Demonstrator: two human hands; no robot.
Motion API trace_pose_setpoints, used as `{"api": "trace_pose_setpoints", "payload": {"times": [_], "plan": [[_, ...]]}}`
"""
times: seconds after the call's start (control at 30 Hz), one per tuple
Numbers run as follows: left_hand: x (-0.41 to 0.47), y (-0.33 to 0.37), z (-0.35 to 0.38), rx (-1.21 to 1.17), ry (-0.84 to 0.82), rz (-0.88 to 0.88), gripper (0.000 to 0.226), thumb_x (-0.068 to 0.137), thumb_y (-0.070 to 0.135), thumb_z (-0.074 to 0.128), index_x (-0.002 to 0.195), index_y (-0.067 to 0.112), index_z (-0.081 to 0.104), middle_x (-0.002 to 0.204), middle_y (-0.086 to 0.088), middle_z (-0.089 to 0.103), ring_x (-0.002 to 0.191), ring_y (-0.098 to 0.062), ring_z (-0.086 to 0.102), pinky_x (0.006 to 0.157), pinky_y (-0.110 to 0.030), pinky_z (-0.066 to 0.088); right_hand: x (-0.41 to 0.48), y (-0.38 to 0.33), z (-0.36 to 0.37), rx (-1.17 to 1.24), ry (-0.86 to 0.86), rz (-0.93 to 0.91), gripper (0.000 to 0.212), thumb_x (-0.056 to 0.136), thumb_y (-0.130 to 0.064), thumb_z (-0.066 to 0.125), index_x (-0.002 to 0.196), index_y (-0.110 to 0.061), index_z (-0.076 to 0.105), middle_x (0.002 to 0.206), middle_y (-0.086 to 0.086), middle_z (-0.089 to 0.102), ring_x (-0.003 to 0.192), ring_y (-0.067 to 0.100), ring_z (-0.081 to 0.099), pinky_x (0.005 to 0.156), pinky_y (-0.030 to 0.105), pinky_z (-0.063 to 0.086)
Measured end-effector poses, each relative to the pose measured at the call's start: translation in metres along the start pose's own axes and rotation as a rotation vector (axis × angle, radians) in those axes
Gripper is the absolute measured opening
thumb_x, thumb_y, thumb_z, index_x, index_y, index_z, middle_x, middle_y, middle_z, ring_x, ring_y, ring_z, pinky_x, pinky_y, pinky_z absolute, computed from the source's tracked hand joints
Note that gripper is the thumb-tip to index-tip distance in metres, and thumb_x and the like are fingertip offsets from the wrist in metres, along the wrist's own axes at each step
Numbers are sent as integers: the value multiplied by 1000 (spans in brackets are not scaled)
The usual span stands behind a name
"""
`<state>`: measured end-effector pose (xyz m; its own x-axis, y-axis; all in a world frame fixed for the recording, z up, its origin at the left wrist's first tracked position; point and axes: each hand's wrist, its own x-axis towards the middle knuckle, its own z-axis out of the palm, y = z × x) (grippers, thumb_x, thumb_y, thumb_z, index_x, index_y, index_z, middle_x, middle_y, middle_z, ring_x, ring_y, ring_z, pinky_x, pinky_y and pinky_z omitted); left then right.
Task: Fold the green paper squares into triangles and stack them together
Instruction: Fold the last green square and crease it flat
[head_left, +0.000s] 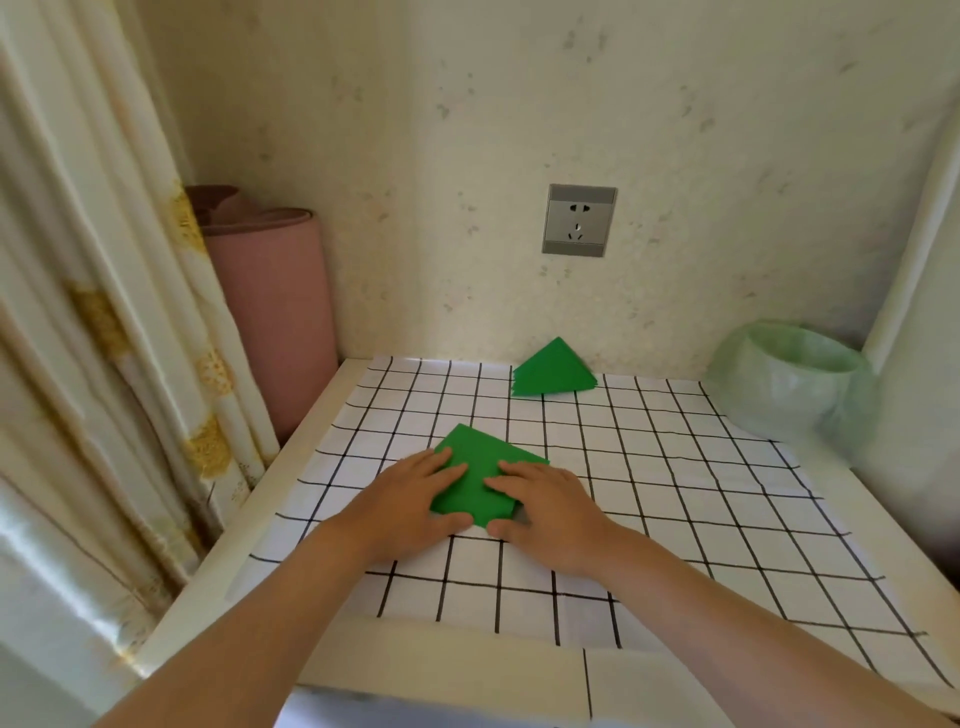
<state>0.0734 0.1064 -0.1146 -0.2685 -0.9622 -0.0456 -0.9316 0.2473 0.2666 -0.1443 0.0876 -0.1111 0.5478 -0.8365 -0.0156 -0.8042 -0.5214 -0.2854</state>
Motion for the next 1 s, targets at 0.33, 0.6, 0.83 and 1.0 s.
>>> {"api": "trace_pose_setpoints", "payload": {"times": [0.33,0.6,0.83,1.0], "plan": [[-12,-8,-20,-115,132,31,60,93,56,51,145,28,40,139,7,50,124,-9,45,100,-24,38,7,4,-11,111,212,-57,37,98,-20,56,133,-29,59,118,-1,70,102,21,65,87,34,50],[-11,0,-22,-114,181,147,48,87,47,66,131,30,59,125,13,62,114,-7,54,99,-28,44,-7,11,-30,-74,354,-13,23,88,-38,71,74,-19,71,62,-5,63,56,16,54,54,20,22],[-15,38,-19,-320,153,159,21,90,28,66,109,32,73,103,17,71,91,1,63,84,-25,53,-47,13,-51,-70,177,39,18,85,-38,69,75,-24,66,64,-9,56,64,13,56,54,17,25],[-12,72,-14,-372,-37,208,9,87,33,70,87,26,75,78,6,70,71,-12,61,70,-35,53,-77,19,-64,64,-118,119,16,80,-37,67,69,-28,63,72,-8,58,70,13,57,62,29,43]]}}
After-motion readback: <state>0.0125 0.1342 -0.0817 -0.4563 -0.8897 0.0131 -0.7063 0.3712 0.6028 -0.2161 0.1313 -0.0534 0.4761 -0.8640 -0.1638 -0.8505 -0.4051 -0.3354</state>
